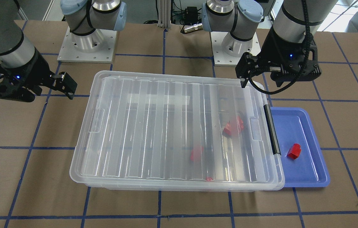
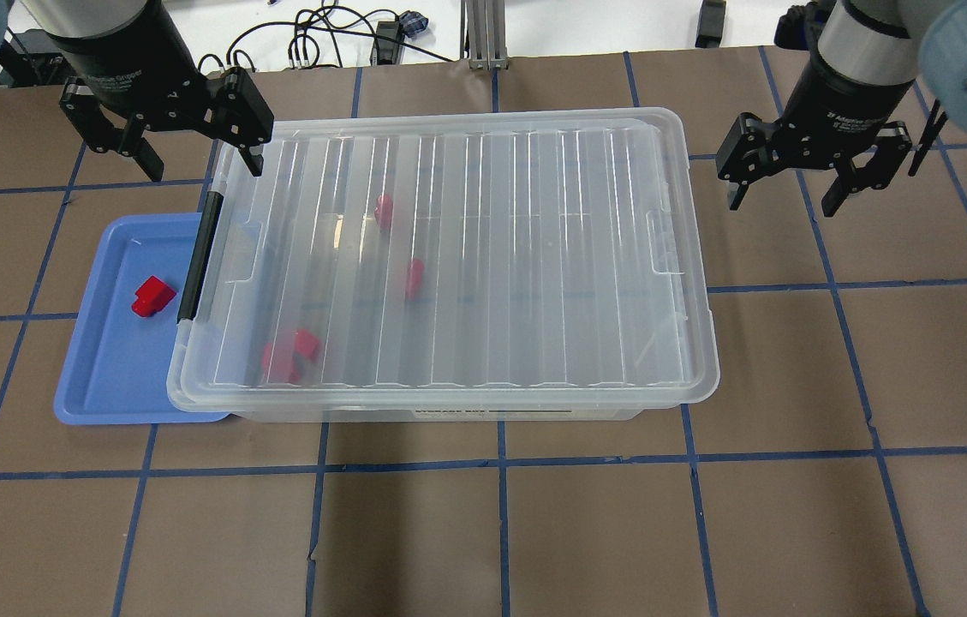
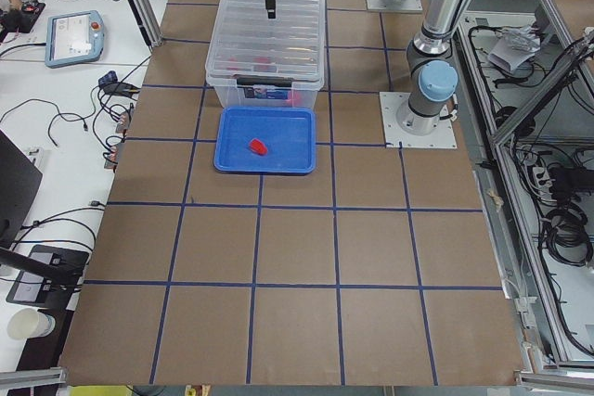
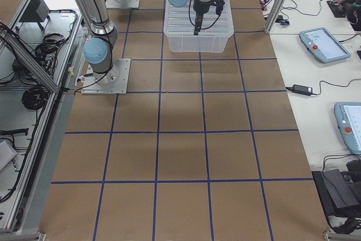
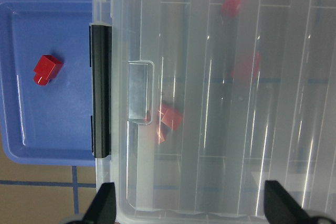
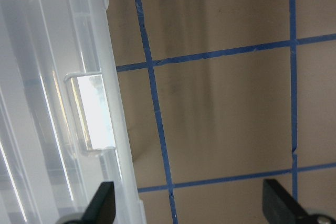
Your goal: Place red block in blue tray from box
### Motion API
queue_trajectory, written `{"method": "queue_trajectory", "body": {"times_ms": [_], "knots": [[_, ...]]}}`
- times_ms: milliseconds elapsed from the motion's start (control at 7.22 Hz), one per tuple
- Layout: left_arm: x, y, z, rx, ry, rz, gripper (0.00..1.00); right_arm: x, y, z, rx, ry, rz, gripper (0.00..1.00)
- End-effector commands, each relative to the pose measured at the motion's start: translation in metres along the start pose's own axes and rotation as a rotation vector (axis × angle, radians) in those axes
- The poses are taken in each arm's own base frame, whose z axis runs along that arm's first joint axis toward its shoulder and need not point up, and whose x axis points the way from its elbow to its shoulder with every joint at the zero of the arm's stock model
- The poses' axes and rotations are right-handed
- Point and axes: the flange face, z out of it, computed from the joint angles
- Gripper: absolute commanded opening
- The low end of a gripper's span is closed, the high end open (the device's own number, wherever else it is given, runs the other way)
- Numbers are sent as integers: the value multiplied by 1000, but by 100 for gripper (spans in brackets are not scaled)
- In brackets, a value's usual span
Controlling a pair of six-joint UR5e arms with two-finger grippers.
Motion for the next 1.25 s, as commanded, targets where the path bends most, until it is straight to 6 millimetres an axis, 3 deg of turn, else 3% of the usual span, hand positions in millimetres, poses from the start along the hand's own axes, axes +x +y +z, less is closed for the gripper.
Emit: {"method": "queue_trajectory", "body": {"times_ms": [0,277,1108], "knots": [[-1,0,-1,2,1,-1,100,-22,35,-23,7,29,25,100],[0,-3,-3,10,10,-6,100,-40,50,-23,-7,46,19,100],[0,-4,0,11,10,-3,100,-39,48,-35,32,35,16,100]]}}
